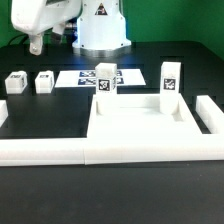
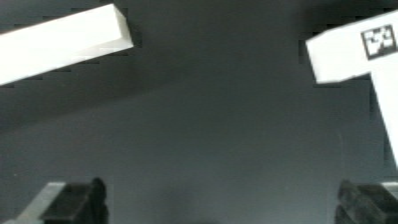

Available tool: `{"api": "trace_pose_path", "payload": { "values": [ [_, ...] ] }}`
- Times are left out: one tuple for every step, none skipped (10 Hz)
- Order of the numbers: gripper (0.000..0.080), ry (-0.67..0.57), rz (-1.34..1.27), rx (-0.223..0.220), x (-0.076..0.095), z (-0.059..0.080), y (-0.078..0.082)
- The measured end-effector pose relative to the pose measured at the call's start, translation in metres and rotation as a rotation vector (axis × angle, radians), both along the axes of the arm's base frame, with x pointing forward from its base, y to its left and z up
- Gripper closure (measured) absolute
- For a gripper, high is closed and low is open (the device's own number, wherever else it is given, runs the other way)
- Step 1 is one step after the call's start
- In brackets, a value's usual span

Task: Assemble square table

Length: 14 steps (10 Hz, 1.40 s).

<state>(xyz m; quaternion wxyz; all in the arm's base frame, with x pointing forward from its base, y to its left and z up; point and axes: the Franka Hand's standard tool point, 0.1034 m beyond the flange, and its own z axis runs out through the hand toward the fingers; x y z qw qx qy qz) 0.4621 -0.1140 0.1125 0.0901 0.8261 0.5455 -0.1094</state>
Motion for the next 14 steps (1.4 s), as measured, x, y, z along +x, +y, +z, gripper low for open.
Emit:
{"api": "trace_pose_path", "payload": {
  "values": [
    [0.0150, -0.011, -0.040, -0.003, 0.000, 0.000, 0.000],
    [0.0150, -0.029, -0.104, -0.007, 0.000, 0.000, 0.001],
    [0.0150, -0.048, -0.186, -0.005, 0.000, -0.003, -0.001],
    [0.0150, -0.070, -0.303, -0.004, -0.004, -0.009, -0.009],
    [0.0150, -0.087, -0.396, -0.011, -0.008, -0.013, -0.017],
    [0.0150, -0.116, -0.572, -0.014, -0.016, -0.017, -0.021],
    [0.0150, -0.126, -0.672, -0.011, -0.019, -0.019, -0.023],
    [0.0150, -0.129, -0.665, -0.010, -0.017, -0.019, -0.019],
    [0.0150, -0.152, -0.778, -0.013, -0.016, -0.019, -0.015],
    [0.0150, -0.166, -0.852, -0.013, -0.016, -0.019, -0.013],
    [0.0150, -0.179, -0.916, -0.016, -0.015, -0.019, -0.011],
    [0.0150, -0.178, -0.948, -0.014, -0.017, -0.021, -0.011],
    [0.0150, -0.128, -1.037, -0.014, -0.030, -0.031, -0.020],
    [0.0150, -0.046, -1.136, -0.007, -0.042, -0.040, -0.029]
  ]
}}
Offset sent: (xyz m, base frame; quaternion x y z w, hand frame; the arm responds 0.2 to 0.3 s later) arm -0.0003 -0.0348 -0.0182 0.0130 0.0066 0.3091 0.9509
